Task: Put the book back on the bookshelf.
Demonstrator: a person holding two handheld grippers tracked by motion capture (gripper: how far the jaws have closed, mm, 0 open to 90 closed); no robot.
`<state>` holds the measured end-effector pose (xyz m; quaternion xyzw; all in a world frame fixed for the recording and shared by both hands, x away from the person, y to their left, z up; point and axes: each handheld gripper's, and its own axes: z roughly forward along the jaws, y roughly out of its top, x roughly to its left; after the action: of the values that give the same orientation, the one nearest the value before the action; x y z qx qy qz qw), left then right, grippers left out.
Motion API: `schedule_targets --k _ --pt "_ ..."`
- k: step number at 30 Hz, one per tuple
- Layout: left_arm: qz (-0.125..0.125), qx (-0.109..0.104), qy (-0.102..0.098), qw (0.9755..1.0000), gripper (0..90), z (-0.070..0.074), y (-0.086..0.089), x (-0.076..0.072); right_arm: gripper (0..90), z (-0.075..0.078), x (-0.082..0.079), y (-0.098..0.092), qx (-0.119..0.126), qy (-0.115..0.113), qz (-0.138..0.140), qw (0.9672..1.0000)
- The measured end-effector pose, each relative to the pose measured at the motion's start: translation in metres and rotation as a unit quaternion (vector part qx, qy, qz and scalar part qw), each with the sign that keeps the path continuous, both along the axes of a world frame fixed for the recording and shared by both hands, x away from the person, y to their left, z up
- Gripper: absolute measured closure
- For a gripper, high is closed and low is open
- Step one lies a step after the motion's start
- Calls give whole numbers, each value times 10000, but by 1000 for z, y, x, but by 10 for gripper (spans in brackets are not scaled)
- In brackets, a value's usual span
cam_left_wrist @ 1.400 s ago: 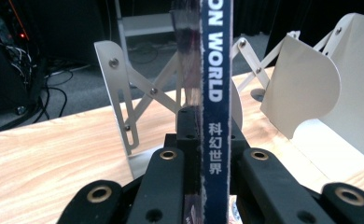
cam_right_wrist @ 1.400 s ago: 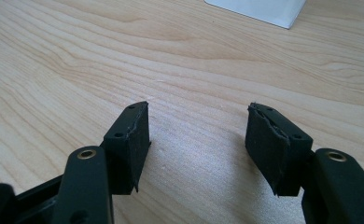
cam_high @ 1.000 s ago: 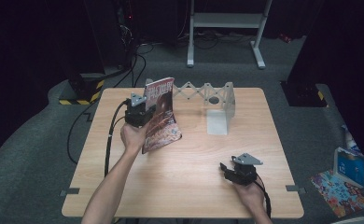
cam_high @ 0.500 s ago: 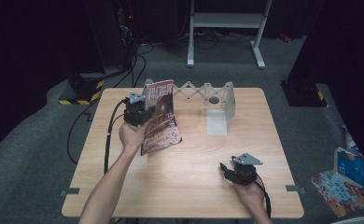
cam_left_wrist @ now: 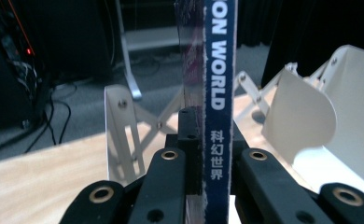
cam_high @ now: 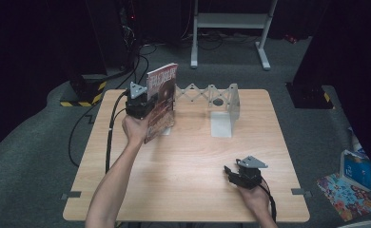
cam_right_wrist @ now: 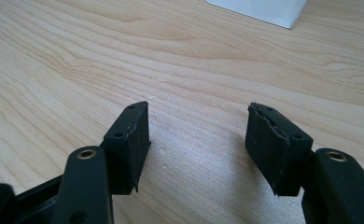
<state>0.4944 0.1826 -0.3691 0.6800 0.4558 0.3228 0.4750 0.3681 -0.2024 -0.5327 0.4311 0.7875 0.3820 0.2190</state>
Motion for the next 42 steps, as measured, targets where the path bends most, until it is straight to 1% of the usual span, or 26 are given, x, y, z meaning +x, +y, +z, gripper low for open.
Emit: schedule_targets --k 5,6,8,10,15,19,22,24,29,35,40,42 --pt "-5 -10 -181 9998 840 -7 -6 6 397 0 0 0 6 -4 2 10000" --pt "-9 -19 -201 9998 839 -8 -6 6 397 0 0 0 1 -1 0 10000" --pt "-44 34 -274 9996 839 -12 -8 5 397 0 0 0 9 -2 7 10000" --pt "-73 5 -286 9996 838 -14 -7 2 397 0 0 0 1 -12 19 10000" --pt "-77 -34 -199 9998 831 -18 -1 -5 397 0 0 0 0 -17 20 10000" --pt "-74 72 -62 9999 819 -20 3 -9 397 0 0 0 9 -9 15 10000" --pt "-73 76 39 9999 817 -25 6 -11 396 0 0 0 5 -3 12 10000" --pt "-64 95 60 9999 817 -26 7 -12 396 0 0 0 13 5 6 10000" --pt "-68 154 203 9997 817 -26 11 -15 396 0 0 0 11 -5 12 10000" --pt "-78 116 374 9992 814 -26 15 -19 396 0 0 0 6 -7 12 10000" --pt "-87 148 458 9988 811 -26 18 -20 396 0 0 0 11 1 9 10000" --pt "-88 123 505 9986 804 -27 20 -20 396 0 0 0 13 2 9 10000"
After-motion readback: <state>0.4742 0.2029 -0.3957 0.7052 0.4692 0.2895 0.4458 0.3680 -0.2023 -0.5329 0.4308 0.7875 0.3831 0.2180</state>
